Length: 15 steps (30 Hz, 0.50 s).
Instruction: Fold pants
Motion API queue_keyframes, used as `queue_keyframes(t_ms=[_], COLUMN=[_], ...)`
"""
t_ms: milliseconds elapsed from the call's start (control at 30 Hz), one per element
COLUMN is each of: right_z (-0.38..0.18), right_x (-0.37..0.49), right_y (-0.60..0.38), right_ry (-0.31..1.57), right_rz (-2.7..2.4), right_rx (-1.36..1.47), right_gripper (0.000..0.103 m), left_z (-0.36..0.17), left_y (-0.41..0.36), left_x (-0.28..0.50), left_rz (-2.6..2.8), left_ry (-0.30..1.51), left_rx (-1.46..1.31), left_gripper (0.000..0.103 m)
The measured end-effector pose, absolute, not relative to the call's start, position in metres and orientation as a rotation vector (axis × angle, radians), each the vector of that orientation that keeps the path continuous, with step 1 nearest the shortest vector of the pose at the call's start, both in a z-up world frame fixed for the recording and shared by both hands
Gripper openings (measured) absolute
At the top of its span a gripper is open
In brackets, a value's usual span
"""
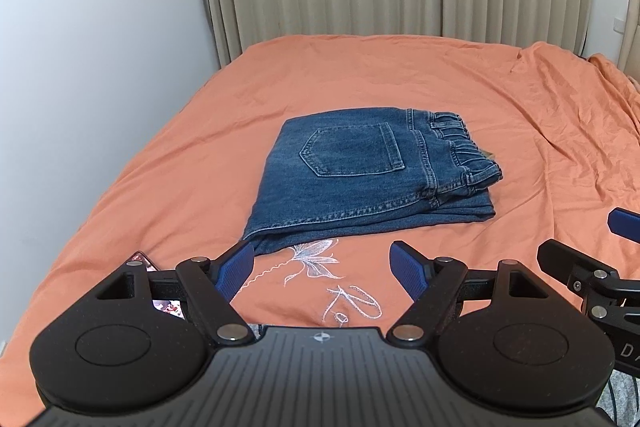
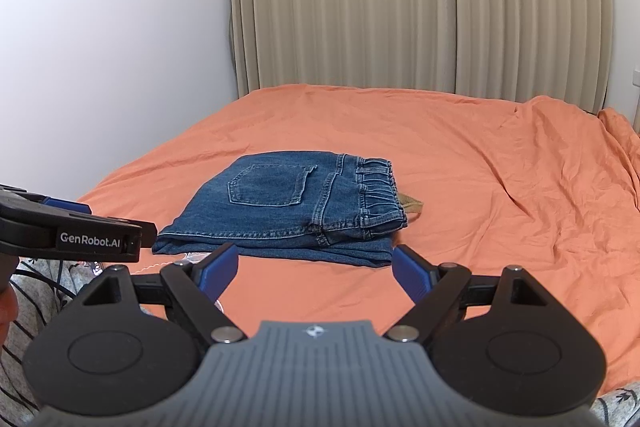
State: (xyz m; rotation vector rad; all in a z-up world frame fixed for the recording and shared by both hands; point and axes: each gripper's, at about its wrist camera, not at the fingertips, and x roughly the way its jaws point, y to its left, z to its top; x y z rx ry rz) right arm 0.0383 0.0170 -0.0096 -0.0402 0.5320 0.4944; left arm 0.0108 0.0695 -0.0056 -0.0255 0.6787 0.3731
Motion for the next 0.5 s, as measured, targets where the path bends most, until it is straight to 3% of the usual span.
queue_keyframes(t_ms=[500], right_z=[-0.0072], right_x=[0.0348], right_y=[0.0191], right_ry=[0.528], right_rz=[0.497], right_rx=[-0.045], right_gripper=[0.081], left_z=[-0.0024], left_y=[0.0714], left_x=[0.0074], left_rz=[0.384], left_ry=[0.653], left_rx=[-0.018], left_gripper=[0.090])
